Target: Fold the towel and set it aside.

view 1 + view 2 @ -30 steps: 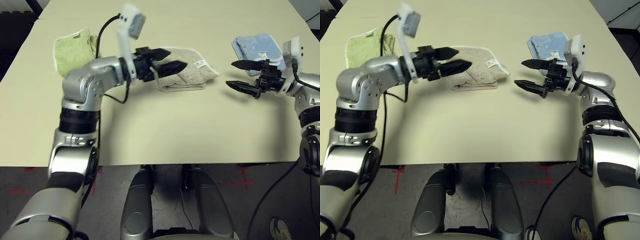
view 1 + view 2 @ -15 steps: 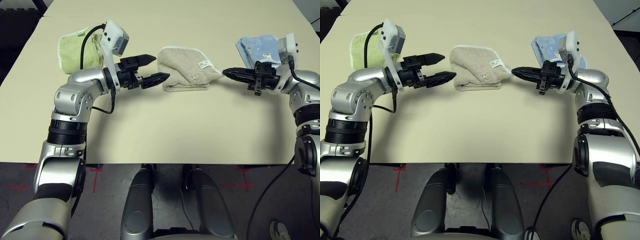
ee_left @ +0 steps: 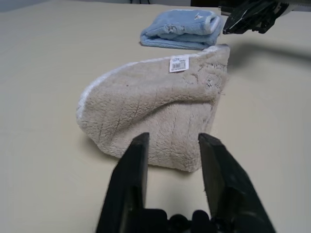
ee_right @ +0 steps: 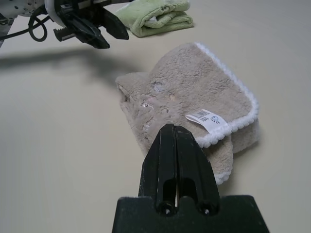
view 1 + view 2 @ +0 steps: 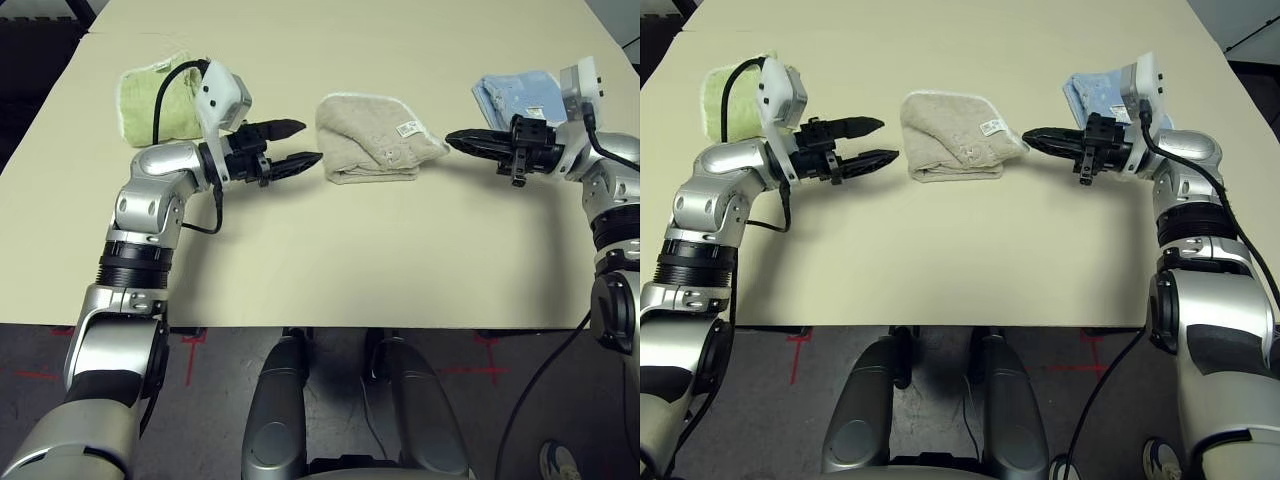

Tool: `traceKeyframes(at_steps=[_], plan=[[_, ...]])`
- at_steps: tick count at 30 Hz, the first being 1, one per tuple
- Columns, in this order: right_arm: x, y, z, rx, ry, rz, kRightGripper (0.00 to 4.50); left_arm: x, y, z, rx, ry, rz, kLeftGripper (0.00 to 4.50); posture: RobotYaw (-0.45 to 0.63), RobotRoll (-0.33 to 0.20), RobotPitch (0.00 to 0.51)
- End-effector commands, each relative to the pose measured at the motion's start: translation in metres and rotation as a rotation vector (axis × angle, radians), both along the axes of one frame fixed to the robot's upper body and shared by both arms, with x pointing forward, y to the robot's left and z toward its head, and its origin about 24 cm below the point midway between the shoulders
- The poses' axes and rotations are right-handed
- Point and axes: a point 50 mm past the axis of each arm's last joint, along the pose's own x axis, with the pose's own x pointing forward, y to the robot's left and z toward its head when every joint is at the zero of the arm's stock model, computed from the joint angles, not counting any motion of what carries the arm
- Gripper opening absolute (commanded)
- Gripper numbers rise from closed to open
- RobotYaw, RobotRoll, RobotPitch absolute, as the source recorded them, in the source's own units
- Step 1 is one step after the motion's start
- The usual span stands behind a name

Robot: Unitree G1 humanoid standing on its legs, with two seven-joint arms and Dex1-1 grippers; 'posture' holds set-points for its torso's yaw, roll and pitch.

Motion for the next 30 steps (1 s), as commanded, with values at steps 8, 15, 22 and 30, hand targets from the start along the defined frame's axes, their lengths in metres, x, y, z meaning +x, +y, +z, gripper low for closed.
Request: traceKeyframes(at_steps=[8, 15, 22, 30], plan=[[0.018, 0.029, -0.006, 0.025, -0.015, -0.098, 0.00, 0.024, -0.033, 0.006, -0.049, -0.014, -0.038, 0.06, 0.07, 0.000, 0.257], [0.027, 0.048, -0.032, -0.046, 0.045, -0.183, 0.00, 0.035, -0.068, -0.007, 0.005, 0.039, -0.068, 0.06, 0.08, 0.000, 0.261], [0.026, 0.051, -0.065, -0.089, 0.136, -0.237, 0.00, 0.037, -0.056, -0.048, 0.158, 0.157, -0.030, 0.06, 0.07, 0.000, 0.262], [0.024, 0.044, -0.073, -0.090, 0.165, -0.275, 0.00, 0.038, -0.019, -0.058, 0.227, 0.177, 0.065, 0.06, 0.06, 0.000, 0.260]])
